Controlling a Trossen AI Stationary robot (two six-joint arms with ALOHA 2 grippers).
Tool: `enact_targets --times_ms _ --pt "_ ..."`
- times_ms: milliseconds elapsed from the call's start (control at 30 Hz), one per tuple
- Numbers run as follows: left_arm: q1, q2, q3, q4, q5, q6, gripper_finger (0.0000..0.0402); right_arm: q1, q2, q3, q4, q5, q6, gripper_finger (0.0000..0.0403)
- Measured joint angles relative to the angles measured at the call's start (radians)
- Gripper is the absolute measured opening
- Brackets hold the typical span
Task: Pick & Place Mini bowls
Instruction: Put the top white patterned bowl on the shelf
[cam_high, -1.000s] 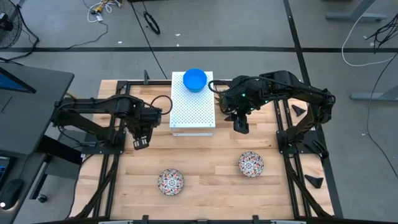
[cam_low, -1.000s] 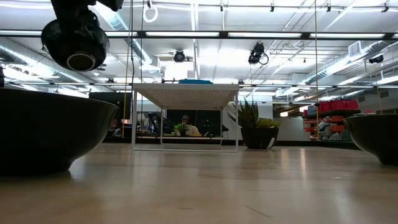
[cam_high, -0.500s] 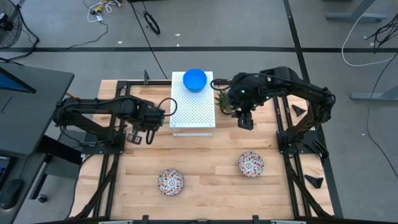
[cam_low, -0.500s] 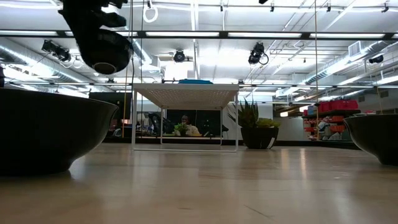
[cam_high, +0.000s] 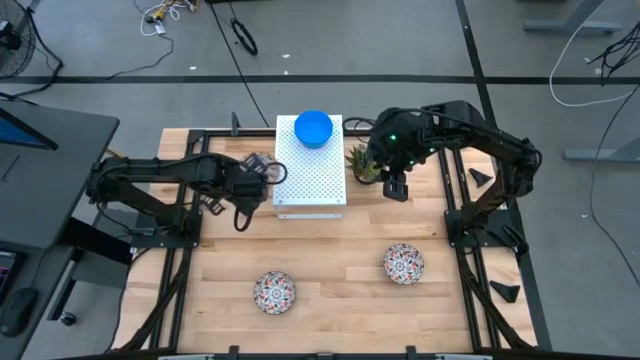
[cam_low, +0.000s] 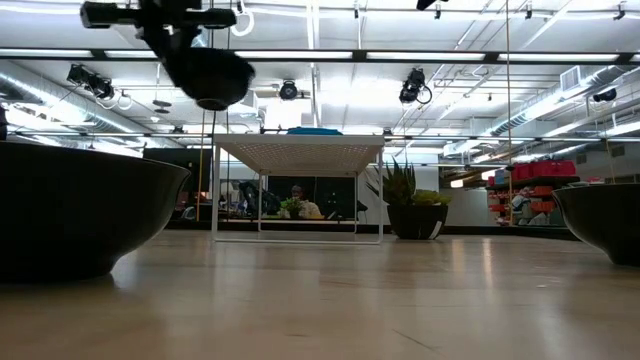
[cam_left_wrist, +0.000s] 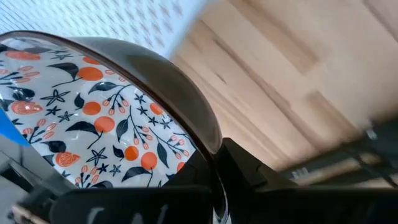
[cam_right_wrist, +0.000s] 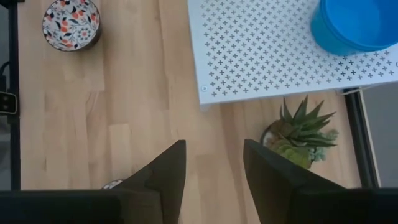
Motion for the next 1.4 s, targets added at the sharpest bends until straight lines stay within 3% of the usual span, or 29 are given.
enact_targets --times_ms 200,667,1233,1400 --pt "0.030 0.027 0.000 0.103 0.059 0.083 0.0015 0.000 -0.002 0.000 0.000 0.000 -0.001 0.0162" --pt "0.073 0.140 0.028 0.274 0.067 0.246 0.0014 0.000 -0.005 0.000 0.000 0.000 0.001 0.0162" --pt "0.154 0.294 0.200 0.327 0.086 0.390 0.0014 0.000 -0.005 0.000 0.007 0.000 0.012 0.0162" --pt "0.160 0.300 0.202 0.330 0.097 0.410 0.0014 0.000 -0.005 0.000 0.005 0.000 0.027 0.0162"
